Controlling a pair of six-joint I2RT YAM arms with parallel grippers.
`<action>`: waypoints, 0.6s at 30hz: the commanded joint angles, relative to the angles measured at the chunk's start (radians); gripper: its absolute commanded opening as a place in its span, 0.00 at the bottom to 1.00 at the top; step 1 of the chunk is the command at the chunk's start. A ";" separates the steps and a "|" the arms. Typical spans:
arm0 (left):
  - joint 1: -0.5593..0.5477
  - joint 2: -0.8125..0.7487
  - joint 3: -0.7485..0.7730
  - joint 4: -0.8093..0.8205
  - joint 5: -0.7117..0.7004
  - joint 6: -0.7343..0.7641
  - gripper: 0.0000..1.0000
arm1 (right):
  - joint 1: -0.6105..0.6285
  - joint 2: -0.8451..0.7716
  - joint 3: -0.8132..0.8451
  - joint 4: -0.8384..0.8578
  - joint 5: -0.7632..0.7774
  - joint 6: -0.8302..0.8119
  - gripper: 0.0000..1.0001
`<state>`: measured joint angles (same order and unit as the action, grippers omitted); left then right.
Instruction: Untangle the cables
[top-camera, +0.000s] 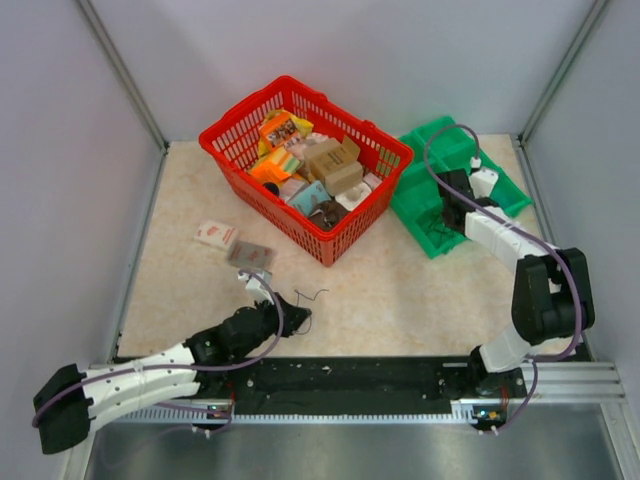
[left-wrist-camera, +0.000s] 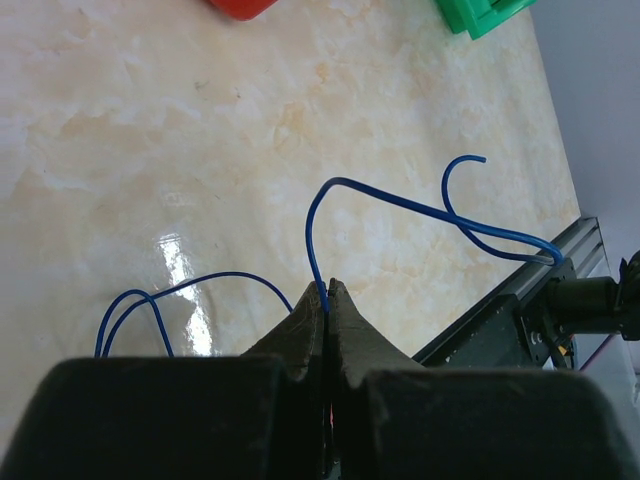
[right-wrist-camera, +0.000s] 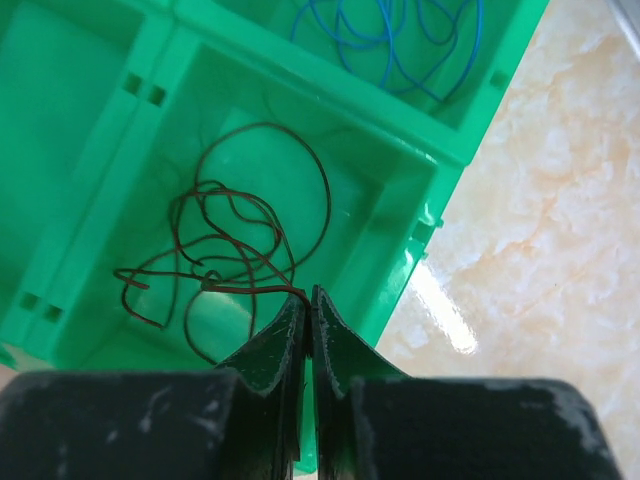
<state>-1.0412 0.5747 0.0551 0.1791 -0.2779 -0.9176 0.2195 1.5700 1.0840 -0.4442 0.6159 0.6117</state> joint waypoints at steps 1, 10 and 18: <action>0.000 0.010 -0.051 0.057 -0.007 -0.001 0.00 | -0.006 -0.019 -0.032 0.064 -0.024 0.000 0.03; 0.000 0.060 -0.029 0.059 -0.007 -0.003 0.00 | -0.006 -0.045 0.024 0.029 -0.116 -0.121 0.50; 0.000 0.103 -0.014 0.072 -0.007 0.003 0.00 | 0.033 -0.460 -0.232 0.032 -0.293 -0.136 0.68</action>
<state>-1.0412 0.6483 0.0551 0.1852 -0.2779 -0.9176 0.2218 1.3102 0.9466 -0.4164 0.4423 0.4973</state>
